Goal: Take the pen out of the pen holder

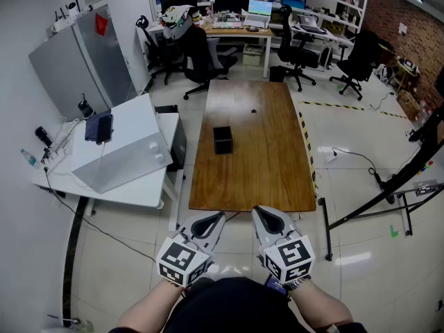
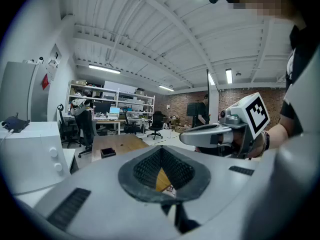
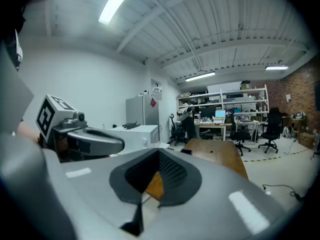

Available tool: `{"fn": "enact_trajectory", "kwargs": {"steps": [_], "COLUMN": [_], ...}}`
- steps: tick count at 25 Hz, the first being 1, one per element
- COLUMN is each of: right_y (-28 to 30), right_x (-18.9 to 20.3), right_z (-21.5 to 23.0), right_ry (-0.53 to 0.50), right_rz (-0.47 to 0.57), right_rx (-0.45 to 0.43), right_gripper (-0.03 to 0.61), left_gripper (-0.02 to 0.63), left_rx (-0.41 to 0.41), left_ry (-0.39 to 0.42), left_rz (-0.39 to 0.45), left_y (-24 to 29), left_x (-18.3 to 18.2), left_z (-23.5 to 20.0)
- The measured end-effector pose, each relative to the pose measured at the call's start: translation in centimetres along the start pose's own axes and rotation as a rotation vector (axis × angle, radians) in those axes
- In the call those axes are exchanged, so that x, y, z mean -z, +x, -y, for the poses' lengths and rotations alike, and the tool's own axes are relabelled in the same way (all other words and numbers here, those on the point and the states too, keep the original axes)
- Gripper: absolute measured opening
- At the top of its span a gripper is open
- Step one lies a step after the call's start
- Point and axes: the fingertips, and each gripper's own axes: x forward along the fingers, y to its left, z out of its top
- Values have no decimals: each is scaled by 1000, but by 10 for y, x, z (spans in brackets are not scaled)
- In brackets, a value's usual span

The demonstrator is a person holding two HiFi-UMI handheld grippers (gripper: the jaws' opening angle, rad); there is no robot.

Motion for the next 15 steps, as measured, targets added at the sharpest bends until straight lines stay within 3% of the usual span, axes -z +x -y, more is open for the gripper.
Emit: {"fn": "enact_trajectory", "kwargs": {"steps": [7, 15], "right_y": [34, 131], "right_x": [6, 14], "right_z": [30, 68], "right_ry": [-4, 21], "right_rz": [-28, -96], "right_rx": [-13, -9], "right_gripper": [3, 40], "left_gripper": [5, 5], "left_rx": [-21, 5], "left_ry": [-41, -64], "left_rz": [-12, -25], "left_y": [21, 71], "left_x": [8, 10], "left_z": [-14, -75]}}
